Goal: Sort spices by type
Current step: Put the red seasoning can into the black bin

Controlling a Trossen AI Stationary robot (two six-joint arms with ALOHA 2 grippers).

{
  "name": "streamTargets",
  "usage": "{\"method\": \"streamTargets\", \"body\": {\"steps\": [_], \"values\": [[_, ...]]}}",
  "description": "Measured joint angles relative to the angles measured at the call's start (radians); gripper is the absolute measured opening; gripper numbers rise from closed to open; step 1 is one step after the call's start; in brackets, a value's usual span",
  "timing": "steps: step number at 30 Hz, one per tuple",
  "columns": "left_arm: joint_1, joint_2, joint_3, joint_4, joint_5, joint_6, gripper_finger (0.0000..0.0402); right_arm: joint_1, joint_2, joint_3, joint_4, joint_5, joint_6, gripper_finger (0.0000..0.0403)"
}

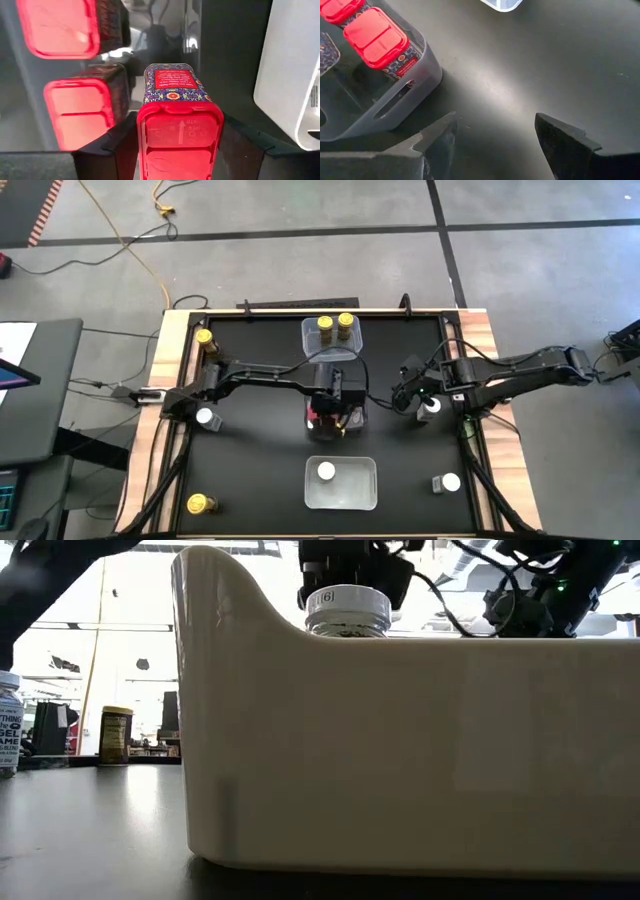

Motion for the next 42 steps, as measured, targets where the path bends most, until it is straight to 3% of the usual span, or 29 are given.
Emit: {"method": "streamTargets", "body": {"steps": [21,42], "values": [[0.005,0.077,0.001,0.002,0.013,-0.006,0.0225,0.014,-0.002,0.0,-0.005,-0.017,0.001,0.0291],[0.011,0.075,0.001,0.018,0.018,-0.036,0.0237,0.014,-0.002,0.0,-0.006,-0.016,0.0,0.0291]]}}
